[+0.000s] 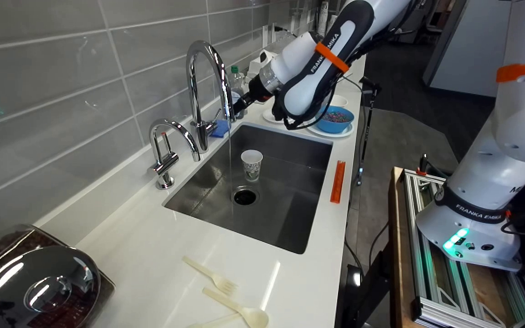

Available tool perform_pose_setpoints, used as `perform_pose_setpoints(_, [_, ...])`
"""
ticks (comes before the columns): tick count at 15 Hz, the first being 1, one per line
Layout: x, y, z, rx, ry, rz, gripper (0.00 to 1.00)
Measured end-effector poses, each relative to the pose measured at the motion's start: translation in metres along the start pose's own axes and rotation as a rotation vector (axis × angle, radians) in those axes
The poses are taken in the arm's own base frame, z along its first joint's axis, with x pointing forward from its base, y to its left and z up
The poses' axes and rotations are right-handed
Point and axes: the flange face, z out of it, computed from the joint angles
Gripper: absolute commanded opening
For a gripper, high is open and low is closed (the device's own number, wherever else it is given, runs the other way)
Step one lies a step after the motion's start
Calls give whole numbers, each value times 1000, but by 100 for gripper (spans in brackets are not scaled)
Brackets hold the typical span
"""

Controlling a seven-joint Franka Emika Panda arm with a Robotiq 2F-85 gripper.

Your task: Open the faucet on the right then push it to the right side of the sink.

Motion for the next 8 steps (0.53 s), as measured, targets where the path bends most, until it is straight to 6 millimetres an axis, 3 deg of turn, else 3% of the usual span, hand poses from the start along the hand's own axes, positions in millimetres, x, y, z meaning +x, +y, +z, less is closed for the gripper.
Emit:
perform_pose_setpoints(3, [-9,-14,-16,19,-14,-21,100])
perform_pose_setpoints(8, [-29,-13,-42,6,-41,-17,100])
